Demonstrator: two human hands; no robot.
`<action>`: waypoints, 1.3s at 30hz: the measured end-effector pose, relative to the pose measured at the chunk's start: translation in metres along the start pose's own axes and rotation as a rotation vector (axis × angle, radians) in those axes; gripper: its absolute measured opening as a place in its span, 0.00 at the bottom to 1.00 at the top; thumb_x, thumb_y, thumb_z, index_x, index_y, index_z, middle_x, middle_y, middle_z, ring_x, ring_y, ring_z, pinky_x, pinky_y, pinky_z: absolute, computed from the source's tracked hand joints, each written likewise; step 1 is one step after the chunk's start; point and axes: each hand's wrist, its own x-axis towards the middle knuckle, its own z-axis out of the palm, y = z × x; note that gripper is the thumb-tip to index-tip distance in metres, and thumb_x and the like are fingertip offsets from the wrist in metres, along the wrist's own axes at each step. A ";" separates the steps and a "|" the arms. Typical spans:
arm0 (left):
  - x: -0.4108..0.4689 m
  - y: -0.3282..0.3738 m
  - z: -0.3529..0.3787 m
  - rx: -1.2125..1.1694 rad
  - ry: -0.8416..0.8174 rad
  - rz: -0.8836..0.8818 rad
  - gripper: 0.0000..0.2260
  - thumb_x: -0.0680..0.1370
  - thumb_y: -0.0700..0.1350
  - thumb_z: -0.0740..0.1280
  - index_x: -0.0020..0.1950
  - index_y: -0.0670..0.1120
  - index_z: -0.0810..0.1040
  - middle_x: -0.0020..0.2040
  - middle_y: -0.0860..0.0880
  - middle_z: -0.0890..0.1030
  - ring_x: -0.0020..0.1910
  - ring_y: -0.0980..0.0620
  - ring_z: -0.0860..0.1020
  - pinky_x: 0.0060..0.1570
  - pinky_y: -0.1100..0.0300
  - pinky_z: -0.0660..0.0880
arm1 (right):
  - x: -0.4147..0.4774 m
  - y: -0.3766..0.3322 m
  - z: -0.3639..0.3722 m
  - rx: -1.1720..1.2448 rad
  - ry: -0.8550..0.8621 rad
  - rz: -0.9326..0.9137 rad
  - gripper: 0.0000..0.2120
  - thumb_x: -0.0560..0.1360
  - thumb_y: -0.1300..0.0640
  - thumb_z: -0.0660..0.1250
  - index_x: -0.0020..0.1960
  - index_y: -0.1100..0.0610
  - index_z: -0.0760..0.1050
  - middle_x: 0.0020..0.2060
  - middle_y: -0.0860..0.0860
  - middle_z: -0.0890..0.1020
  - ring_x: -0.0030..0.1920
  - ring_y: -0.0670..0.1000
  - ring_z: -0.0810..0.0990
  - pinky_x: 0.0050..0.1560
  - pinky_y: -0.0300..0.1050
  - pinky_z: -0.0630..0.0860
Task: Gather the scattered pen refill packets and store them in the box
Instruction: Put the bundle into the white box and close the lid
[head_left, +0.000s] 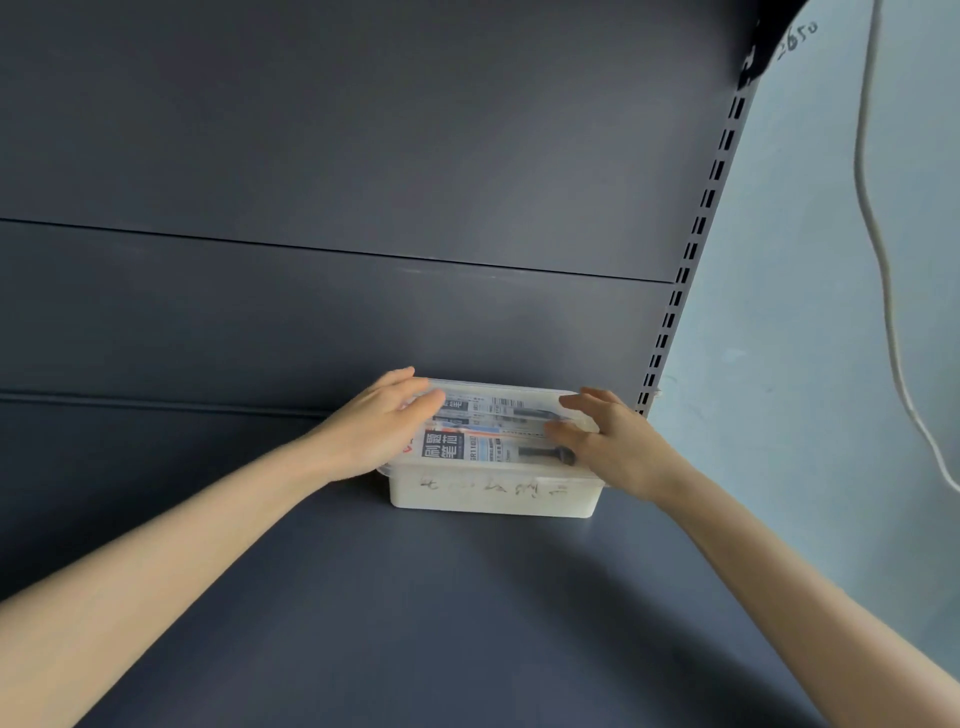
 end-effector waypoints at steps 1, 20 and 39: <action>0.001 0.003 0.001 -0.010 -0.050 -0.005 0.20 0.82 0.52 0.54 0.73 0.47 0.65 0.76 0.55 0.57 0.75 0.60 0.53 0.59 0.66 0.61 | 0.002 0.000 -0.001 0.011 -0.035 0.010 0.25 0.78 0.46 0.60 0.73 0.52 0.64 0.76 0.48 0.58 0.74 0.54 0.60 0.69 0.46 0.59; 0.013 -0.002 0.004 -0.009 -0.070 -0.027 0.20 0.82 0.51 0.53 0.73 0.46 0.66 0.77 0.55 0.56 0.75 0.61 0.50 0.44 0.75 0.60 | 0.016 0.001 -0.001 -0.033 -0.081 -0.021 0.24 0.80 0.49 0.56 0.73 0.57 0.61 0.74 0.48 0.59 0.55 0.48 0.70 0.54 0.38 0.63; 0.019 -0.003 0.005 0.055 -0.145 -0.037 0.23 0.82 0.53 0.51 0.75 0.46 0.59 0.79 0.55 0.47 0.76 0.59 0.44 0.53 0.65 0.69 | 0.021 0.006 0.002 0.003 -0.260 -0.009 0.19 0.83 0.54 0.50 0.69 0.64 0.63 0.73 0.55 0.62 0.76 0.47 0.51 0.55 0.34 0.55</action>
